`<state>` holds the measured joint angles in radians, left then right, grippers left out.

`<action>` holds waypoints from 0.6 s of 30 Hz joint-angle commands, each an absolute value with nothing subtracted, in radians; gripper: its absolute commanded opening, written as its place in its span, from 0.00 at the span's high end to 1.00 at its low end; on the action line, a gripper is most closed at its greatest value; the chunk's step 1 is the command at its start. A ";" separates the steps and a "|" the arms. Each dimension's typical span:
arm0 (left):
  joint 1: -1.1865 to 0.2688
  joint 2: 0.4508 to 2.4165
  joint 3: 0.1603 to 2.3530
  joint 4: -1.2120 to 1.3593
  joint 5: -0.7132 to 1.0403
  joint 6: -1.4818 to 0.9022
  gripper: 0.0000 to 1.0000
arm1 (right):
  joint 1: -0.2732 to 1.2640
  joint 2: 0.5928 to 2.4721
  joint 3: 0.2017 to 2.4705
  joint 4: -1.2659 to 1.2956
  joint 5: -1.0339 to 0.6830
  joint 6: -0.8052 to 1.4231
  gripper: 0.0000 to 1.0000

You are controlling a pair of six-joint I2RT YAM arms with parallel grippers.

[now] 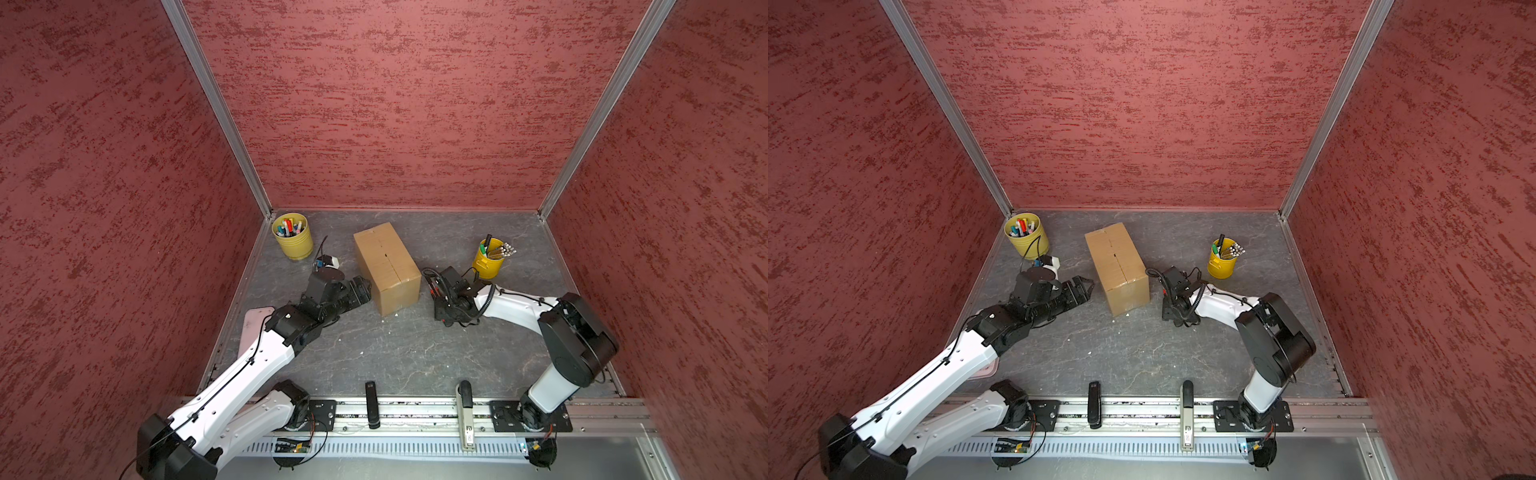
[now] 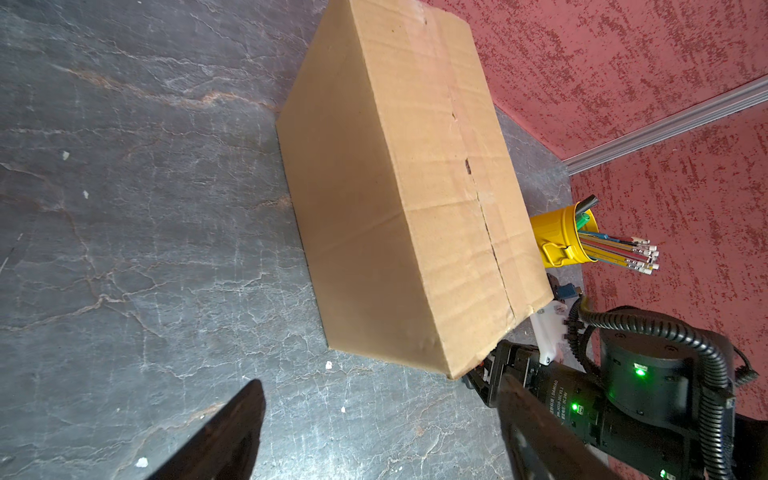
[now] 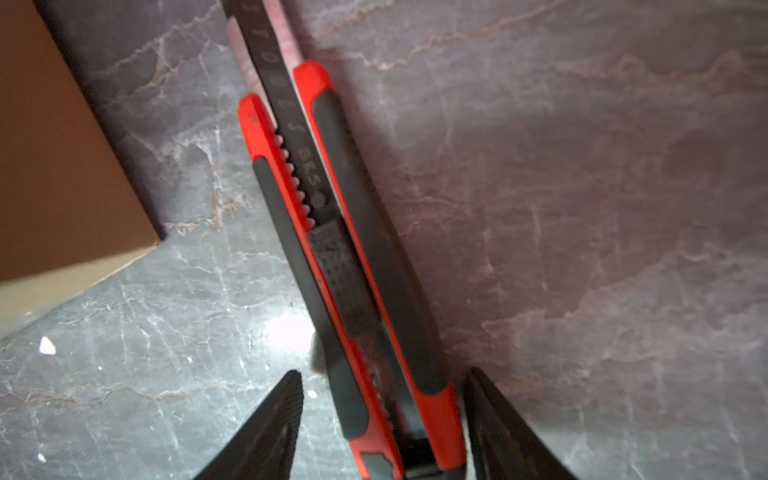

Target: Unpack the express box

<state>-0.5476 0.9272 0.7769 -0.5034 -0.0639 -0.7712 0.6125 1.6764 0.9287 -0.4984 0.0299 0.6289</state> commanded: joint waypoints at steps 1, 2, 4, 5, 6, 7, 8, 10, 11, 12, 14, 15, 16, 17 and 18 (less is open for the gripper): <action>-0.543 0.909 0.758 -0.523 -0.066 -0.777 0.13 | 0.615 1.726 0.901 -0.506 0.030 0.654 0.39; -0.543 0.908 0.755 -0.523 -0.066 -0.778 0.13 | 0.615 1.726 0.900 -0.507 0.030 0.654 0.39; -0.543 0.909 0.753 -0.524 -0.067 -0.777 0.13 | 0.615 1.726 0.897 -0.515 0.031 0.655 0.40; -0.542 0.910 0.754 -0.523 -0.066 -0.778 0.12 | 0.615 1.726 0.897 -0.519 0.031 0.653 0.41; -0.543 0.911 0.753 -0.522 -0.067 -0.777 0.13 | 0.615 1.724 0.897 -0.521 0.031 0.649 0.41; -0.543 0.913 0.752 -0.521 -0.064 -0.778 0.12 | 0.615 1.720 0.895 -0.522 0.034 0.647 0.41; -0.543 0.914 0.751 -0.519 -0.063 -0.778 0.12 | 0.615 1.716 0.893 -0.520 0.035 0.643 0.41; -0.543 0.918 0.754 -0.516 -0.060 -0.777 0.12 | 0.614 1.709 0.891 -0.523 0.031 0.636 0.54; -0.543 0.918 0.753 -0.514 -0.056 -0.778 0.12 | 0.615 1.709 0.891 -0.525 0.032 0.635 0.59; -0.543 0.918 0.753 -0.512 -0.055 -0.777 0.12 | 0.614 1.709 0.889 -0.526 0.031 0.634 0.64; -0.543 0.921 0.756 -0.512 -0.046 -0.779 0.12 | 0.614 1.703 0.885 -0.522 0.033 0.635 0.73; -0.543 0.921 0.759 -0.513 -0.040 -0.781 0.12 | 0.614 1.696 0.885 -0.518 0.031 0.635 0.77; -0.543 0.924 0.765 -0.512 -0.033 -0.782 0.12 | 0.614 1.690 0.882 -0.518 0.030 0.635 0.79; -0.543 0.926 0.770 -0.514 -0.025 -0.784 0.12 | 0.614 1.684 0.885 -0.519 0.030 0.632 0.81; -0.544 0.929 0.778 -0.517 -0.014 -0.783 0.11 | 0.614 1.675 0.887 -0.525 0.031 0.628 0.83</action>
